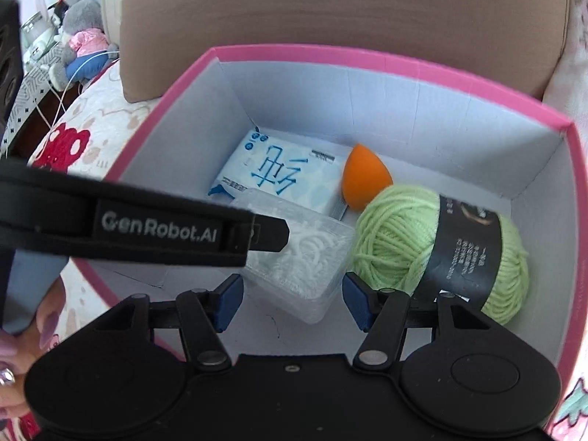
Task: Organize objects
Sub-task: 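Lower the floss-pick case into the box and open the left tool, then withdraw the left tool from the box and move toward the purple plush toy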
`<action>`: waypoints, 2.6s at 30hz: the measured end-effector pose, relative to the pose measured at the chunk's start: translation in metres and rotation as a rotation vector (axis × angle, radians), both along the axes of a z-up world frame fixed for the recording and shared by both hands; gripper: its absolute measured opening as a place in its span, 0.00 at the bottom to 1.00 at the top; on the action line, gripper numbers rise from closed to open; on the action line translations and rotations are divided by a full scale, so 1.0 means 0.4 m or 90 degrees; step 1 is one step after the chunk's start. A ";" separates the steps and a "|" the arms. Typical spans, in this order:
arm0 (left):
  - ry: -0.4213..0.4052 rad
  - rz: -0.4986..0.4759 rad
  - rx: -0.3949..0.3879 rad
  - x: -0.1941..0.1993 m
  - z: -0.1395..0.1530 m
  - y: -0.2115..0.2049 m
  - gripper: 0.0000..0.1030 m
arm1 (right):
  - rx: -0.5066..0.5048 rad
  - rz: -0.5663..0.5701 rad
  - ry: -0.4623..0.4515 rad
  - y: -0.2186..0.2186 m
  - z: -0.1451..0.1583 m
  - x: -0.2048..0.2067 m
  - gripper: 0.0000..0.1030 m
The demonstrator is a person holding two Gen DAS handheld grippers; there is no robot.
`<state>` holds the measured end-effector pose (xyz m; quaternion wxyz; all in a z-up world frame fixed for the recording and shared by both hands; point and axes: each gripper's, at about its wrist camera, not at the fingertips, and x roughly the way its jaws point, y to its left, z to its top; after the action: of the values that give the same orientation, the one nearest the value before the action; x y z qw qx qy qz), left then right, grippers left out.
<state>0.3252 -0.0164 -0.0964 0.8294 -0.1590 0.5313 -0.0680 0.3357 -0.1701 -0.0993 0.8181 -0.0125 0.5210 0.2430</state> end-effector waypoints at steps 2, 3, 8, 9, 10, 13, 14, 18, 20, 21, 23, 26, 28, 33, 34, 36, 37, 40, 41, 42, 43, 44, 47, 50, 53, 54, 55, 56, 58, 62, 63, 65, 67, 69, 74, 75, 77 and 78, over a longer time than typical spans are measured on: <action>0.010 -0.005 0.003 0.006 -0.010 -0.003 0.47 | -0.003 0.001 0.002 0.000 -0.011 0.006 0.61; 0.013 -0.008 0.006 0.008 -0.015 -0.005 0.46 | -0.008 0.005 0.001 0.004 -0.017 0.008 0.61; 0.016 -0.007 0.004 0.014 -0.026 -0.012 0.46 | -0.040 0.019 -0.015 0.021 -0.025 0.006 0.59; 0.018 -0.005 0.000 0.014 -0.030 -0.011 0.45 | -0.043 0.019 -0.015 0.022 -0.025 0.006 0.59; 0.024 -0.003 -0.005 0.014 -0.036 -0.010 0.43 | -0.049 0.018 -0.017 0.023 -0.026 0.007 0.59; 0.045 0.004 -0.016 0.006 -0.061 -0.015 0.43 | -0.070 0.003 -0.024 0.020 -0.025 0.008 0.59; 0.037 0.006 -0.016 0.001 -0.060 -0.016 0.43 | -0.066 -0.001 -0.023 0.017 -0.026 0.008 0.59; 0.027 0.011 -0.012 -0.012 -0.058 -0.025 0.41 | -0.079 -0.001 -0.042 0.002 -0.025 -0.014 0.57; 0.030 0.018 -0.022 -0.015 -0.059 -0.024 0.39 | -0.096 -0.005 -0.052 0.001 -0.019 -0.023 0.55; 0.031 0.021 -0.027 -0.014 -0.061 -0.021 0.39 | -0.099 -0.012 -0.053 -0.002 -0.017 -0.025 0.54; 0.028 0.023 -0.028 -0.013 -0.061 -0.022 0.39 | -0.088 -0.020 -0.055 -0.012 -0.011 -0.030 0.54; 0.014 0.020 -0.035 -0.024 -0.046 -0.010 0.39 | -0.058 -0.026 -0.068 -0.042 0.011 -0.055 0.55; 0.002 0.015 -0.029 -0.036 -0.022 0.003 0.42 | -0.030 -0.033 -0.070 -0.064 0.030 -0.075 0.56; -0.043 0.016 -0.010 -0.073 0.058 0.034 0.43 | -0.009 -0.017 -0.115 -0.070 0.081 -0.129 0.56; -0.051 0.015 -0.005 -0.086 0.075 0.037 0.44 | -0.009 -0.009 -0.124 -0.066 0.093 -0.141 0.56; -0.056 0.013 -0.003 -0.108 0.107 0.041 0.44 | -0.005 0.005 -0.133 -0.060 0.116 -0.156 0.56; -0.055 0.008 -0.001 -0.118 0.120 0.044 0.44 | -0.007 0.011 -0.138 -0.060 0.135 -0.170 0.56; -0.053 -0.008 0.011 -0.140 0.151 0.046 0.44 | -0.010 0.028 -0.147 -0.063 0.175 -0.204 0.56; -0.053 -0.011 0.014 -0.147 0.162 0.047 0.45 | -0.011 0.031 -0.151 -0.064 0.186 -0.217 0.56; -0.052 -0.012 0.016 -0.157 0.171 0.047 0.47 | -0.013 0.034 -0.152 -0.064 0.196 -0.226 0.56; -0.049 -0.011 0.017 -0.167 0.181 0.049 0.49 | -0.017 0.036 -0.153 -0.063 0.207 -0.236 0.56; -0.045 -0.010 0.019 -0.177 0.191 0.051 0.50 | -0.021 0.041 -0.154 -0.064 0.218 -0.248 0.56; -0.045 -0.018 0.037 -0.207 0.224 0.051 0.51 | -0.031 0.060 -0.167 -0.054 0.244 -0.278 0.57; -0.055 -0.026 0.050 -0.241 0.255 0.053 0.56 | -0.026 0.053 -0.170 -0.056 0.248 -0.307 0.57; -0.052 -0.033 0.046 -0.271 0.276 0.061 0.61 | -0.012 0.049 -0.163 -0.067 0.255 -0.335 0.58; -0.050 -0.037 0.047 -0.283 0.282 0.063 0.63 | -0.011 0.049 -0.163 -0.069 0.258 -0.344 0.58; -0.050 -0.040 0.049 -0.292 0.288 0.064 0.64 | -0.011 0.050 -0.162 -0.072 0.264 -0.354 0.58; -0.048 -0.043 0.053 -0.300 0.293 0.064 0.65 | -0.015 0.051 -0.162 -0.073 0.270 -0.362 0.59; -0.047 -0.052 0.058 -0.317 0.304 0.062 0.68 | -0.027 0.052 -0.164 -0.075 0.281 -0.379 0.63; -0.041 -0.081 0.027 -0.356 0.332 0.052 0.72 | -0.072 0.056 -0.182 -0.071 0.299 -0.414 0.81; -0.045 -0.089 0.026 -0.367 0.341 0.047 0.75 | -0.076 0.058 -0.186 -0.071 0.304 -0.421 0.82; -0.057 -0.104 0.033 -0.393 0.358 0.035 0.80 | -0.077 0.057 -0.189 -0.074 0.315 -0.434 0.83; -0.063 -0.111 0.040 -0.415 0.372 0.028 0.82 | -0.074 0.053 -0.187 -0.078 0.325 -0.446 0.86; -0.064 -0.114 0.041 -0.433 0.383 0.026 0.84 | -0.074 0.058 -0.187 -0.079 0.334 -0.460 0.86; -0.066 -0.122 0.032 -0.456 0.396 0.033 0.94 | -0.086 0.063 -0.193 -0.079 0.349 -0.498 0.91; -0.063 -0.126 0.031 -0.459 0.396 0.034 0.94 | -0.084 0.063 -0.189 -0.080 0.351 -0.504 0.91; -0.054 -0.127 0.032 -0.467 0.391 0.034 0.95 | -0.076 0.062 -0.179 -0.084 0.355 -0.517 0.91; -0.051 -0.130 0.032 -0.472 0.388 0.034 0.95 | -0.075 0.063 -0.176 -0.085 0.356 -0.523 0.91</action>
<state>0.1364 -0.0027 0.0588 0.8422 -0.0805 0.5129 -0.1453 0.1266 -0.2040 0.0429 0.8669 -0.1191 0.4157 0.2479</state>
